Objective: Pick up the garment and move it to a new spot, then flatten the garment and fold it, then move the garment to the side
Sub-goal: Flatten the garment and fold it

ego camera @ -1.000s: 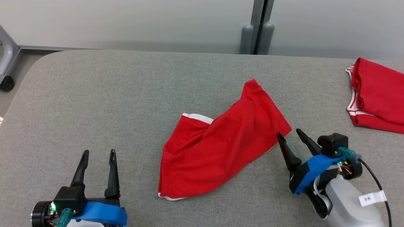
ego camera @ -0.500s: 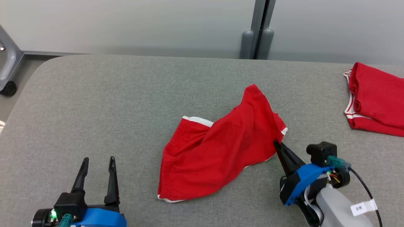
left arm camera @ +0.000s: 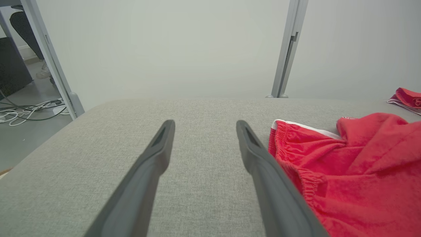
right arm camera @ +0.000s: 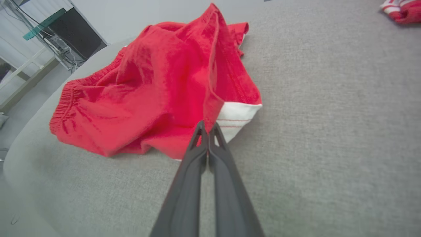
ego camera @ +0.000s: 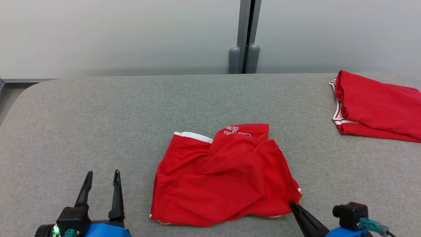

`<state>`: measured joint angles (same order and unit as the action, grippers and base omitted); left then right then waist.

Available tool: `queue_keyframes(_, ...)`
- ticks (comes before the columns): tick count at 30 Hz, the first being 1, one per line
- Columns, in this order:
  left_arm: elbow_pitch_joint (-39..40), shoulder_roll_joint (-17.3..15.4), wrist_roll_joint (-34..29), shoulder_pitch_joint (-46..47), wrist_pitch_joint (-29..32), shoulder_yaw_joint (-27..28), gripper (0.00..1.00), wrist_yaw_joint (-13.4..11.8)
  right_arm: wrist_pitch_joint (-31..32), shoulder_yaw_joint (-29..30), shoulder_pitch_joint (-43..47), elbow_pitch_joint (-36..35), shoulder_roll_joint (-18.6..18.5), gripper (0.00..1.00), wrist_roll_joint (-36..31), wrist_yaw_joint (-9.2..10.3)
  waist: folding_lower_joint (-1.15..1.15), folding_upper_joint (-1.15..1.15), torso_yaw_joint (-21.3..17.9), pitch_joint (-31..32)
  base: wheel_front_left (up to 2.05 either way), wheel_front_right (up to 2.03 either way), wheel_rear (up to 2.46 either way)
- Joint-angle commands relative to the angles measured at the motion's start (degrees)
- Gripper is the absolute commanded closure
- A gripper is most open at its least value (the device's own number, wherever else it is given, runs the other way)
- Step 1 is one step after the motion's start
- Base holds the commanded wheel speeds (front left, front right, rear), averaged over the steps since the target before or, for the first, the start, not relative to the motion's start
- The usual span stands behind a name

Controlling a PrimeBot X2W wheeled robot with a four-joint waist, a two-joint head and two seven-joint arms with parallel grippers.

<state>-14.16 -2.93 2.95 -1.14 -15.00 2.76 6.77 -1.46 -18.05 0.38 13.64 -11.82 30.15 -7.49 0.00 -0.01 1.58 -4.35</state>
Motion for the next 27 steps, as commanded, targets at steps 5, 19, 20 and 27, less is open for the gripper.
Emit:
queue_keyframes(5, 0.0, 0.1, 0.1, -0.7, -0.2, 0.2, 0.0, 0.1, 11.2, 5.9, 10.8, -15.0, 1.6, 1.0, -3.9, -0.01, 0.0, 0.01, -0.8, 0.0, 0.0, 0.0, 0.0)
queue_keyframes(19, 0.0, 0.1, 0.0, 0.6, -0.2, 0.2, 0.0, 0.3, 22.6, 11.5, 13.4, -27.9, 2.9, 0.0, -11.0, -0.01, 0.0, 0.01, -0.3, -0.6, 0.0, 0.0, 0.0)
queue_keyframes(20, 0.0, 0.1, 0.0, 0.6, -0.2, 0.3, 0.0, 0.3, 21.8, 11.5, 11.9, -27.9, 2.6, 0.0, -11.7, -0.01, 0.0, 0.01, -0.3, -0.7, 0.0, 0.0, 0.0)
queue_keyframes(27, 0.4, 0.0, 0.3, 1.9, -0.2, -0.5, 0.0, 0.0, 16.6, 8.0, -4.0, -19.7, -0.6, 0.0, -13.2, -0.01, 0.0, 0.01, 0.6, -2.1, 0.0, 0.0, 0.0)
